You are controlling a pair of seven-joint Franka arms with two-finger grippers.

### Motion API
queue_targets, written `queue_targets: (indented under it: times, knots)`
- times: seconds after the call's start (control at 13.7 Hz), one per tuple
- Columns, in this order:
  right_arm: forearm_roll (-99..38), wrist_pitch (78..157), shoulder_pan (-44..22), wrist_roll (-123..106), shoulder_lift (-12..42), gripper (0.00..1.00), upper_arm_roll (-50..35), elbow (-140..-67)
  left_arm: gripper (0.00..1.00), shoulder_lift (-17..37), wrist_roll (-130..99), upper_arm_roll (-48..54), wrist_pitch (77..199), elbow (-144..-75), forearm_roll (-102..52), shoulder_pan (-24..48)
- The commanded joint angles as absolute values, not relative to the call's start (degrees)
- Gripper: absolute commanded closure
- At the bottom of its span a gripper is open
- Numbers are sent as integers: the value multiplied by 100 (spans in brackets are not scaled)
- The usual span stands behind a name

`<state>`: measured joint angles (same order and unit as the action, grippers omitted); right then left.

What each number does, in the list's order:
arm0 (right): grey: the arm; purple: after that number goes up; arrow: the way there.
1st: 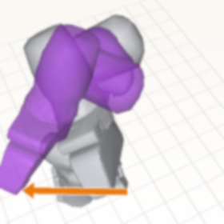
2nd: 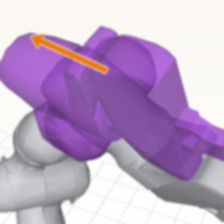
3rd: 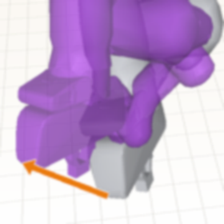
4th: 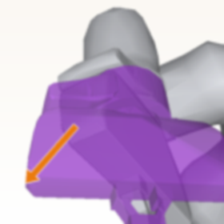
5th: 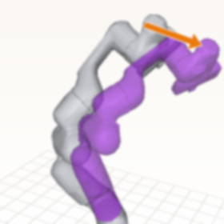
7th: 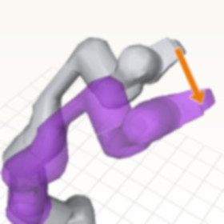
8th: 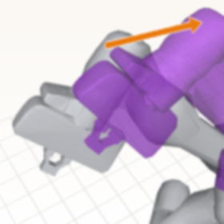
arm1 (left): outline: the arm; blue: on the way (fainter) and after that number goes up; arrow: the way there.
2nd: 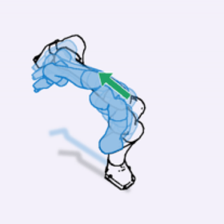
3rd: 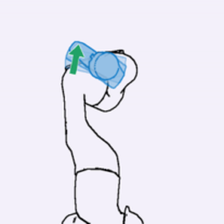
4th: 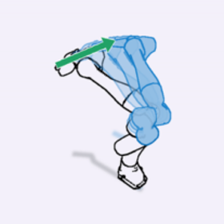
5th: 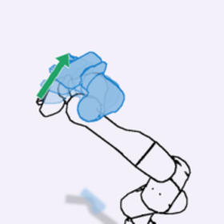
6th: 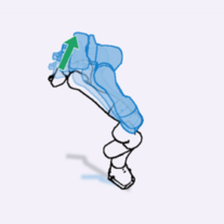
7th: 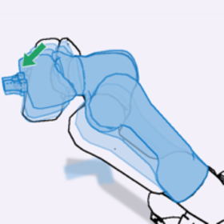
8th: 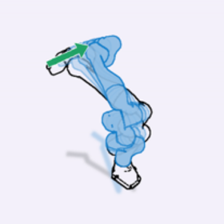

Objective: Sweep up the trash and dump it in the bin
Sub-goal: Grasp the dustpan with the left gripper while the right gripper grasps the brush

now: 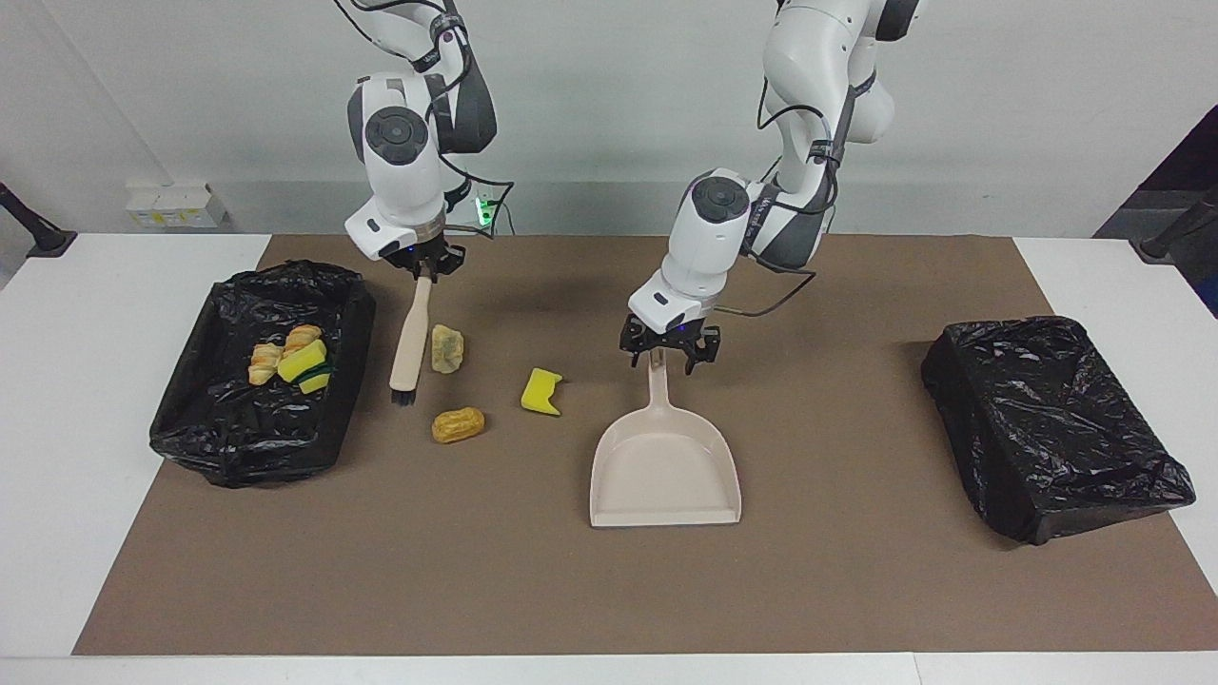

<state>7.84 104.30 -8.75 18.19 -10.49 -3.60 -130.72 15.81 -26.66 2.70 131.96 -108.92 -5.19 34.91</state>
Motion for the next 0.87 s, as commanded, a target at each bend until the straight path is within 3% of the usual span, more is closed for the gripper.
queue_targets:
  times: [0.0,0.07,0.15,0.22,0.29,0.58,0.8]
  knots:
    - [1037,10765,-896,1801,-854,100,-395,-13113,27,1512,-2926,149,13438,-11057,-396,3630]
    - [1037,11036,-931,1863,-609,100,-396,-13105,32,1564,-2935,149,13482,-11109,-396,3656]
    - [1037,11213,-975,1881,-380,100,-404,-13061,45,1582,-2936,149,13569,-11127,-396,3708]
    - [1081,11250,-1045,1881,-230,100,-396,-13017,78,1582,-2953,149,13570,-11127,-396,3709]
    - [1220,11250,-1081,1811,-150,100,-404,-12964,100,1591,-2944,149,13579,-11127,-387,3700]
    - [1056,11215,-1344,1030,-202,100,-431,-12981,100,1433,-2419,132,13221,-11040,-246,3324]
    - [326,11145,-1546,1079,-220,100,-431,-12886,100,1030,-1289,114,12509,-10969,-237,2912]
